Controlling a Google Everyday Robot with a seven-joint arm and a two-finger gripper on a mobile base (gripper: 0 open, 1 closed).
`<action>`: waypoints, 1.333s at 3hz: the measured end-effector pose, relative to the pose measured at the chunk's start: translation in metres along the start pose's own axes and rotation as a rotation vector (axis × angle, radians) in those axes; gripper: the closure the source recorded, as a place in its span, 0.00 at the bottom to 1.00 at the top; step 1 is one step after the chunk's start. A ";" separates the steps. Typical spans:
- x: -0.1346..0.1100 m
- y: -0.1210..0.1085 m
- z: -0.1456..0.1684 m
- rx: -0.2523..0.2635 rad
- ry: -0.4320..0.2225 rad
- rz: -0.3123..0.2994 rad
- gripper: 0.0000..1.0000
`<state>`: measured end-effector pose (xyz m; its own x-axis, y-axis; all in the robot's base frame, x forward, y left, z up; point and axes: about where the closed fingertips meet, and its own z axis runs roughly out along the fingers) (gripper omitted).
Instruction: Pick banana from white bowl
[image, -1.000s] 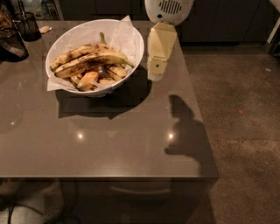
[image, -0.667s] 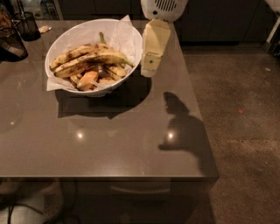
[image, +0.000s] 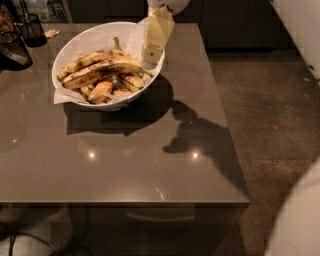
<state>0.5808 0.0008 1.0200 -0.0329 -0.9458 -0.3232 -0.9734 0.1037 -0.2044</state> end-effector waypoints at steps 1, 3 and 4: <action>-0.015 -0.012 0.011 -0.038 -0.040 0.008 0.17; -0.029 -0.037 0.050 -0.090 -0.052 0.053 0.20; -0.031 -0.044 0.069 -0.116 -0.044 0.072 0.21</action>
Offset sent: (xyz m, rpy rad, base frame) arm 0.0232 0.0141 -0.0302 -0.0244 0.2257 0.0078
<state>0.6403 0.0467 0.9748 -0.0960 -0.9224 -0.3742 -0.9886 0.1321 -0.0720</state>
